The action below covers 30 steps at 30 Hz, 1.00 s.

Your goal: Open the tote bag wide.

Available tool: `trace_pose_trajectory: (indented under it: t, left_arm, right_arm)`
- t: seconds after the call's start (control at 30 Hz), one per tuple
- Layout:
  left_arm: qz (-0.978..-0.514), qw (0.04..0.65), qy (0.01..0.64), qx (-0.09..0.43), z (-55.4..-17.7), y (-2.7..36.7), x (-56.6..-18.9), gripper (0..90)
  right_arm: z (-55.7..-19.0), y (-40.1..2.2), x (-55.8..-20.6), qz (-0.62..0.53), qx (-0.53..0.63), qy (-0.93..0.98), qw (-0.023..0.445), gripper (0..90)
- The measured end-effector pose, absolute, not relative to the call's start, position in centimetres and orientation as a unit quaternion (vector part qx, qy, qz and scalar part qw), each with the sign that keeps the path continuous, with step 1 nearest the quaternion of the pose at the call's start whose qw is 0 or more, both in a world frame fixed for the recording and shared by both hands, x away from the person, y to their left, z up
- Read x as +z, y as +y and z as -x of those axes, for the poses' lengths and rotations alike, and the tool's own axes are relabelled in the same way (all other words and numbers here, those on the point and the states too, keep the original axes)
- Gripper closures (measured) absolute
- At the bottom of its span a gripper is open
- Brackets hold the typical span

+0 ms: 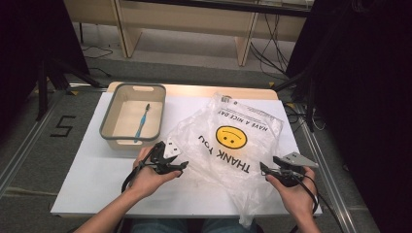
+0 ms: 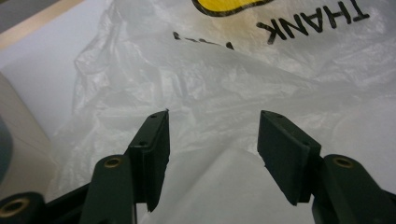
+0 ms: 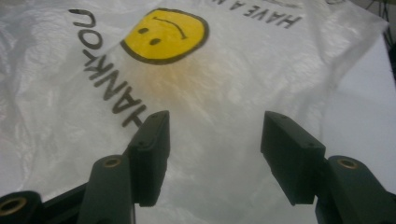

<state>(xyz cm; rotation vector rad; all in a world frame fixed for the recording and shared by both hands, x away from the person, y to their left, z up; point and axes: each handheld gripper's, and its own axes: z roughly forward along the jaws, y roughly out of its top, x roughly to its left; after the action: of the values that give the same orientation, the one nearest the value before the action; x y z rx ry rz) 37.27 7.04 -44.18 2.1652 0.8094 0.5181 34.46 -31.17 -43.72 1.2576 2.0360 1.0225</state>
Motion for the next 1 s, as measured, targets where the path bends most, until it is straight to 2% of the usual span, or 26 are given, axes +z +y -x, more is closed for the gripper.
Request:
trace_pose_trajectory:
  t: [0.43, 1.0]
  left_arm:
    - [-0.858, 0.371, 0.313, 0.171, -36.6, 7.4, -45.5, 44.1]
    - [-0.87, 0.369, 0.295, 0.143, -35.9, 6.1, -46.5, 53.8]
  right_arm:
    - [-35.9, -28.5, -43.6, -0.416, 0.406, 0.783, 0.221, 43.3]
    - [-37.2, -24.0, -43.1, -0.361, 0.406, 0.819, 0.184, 44.2]
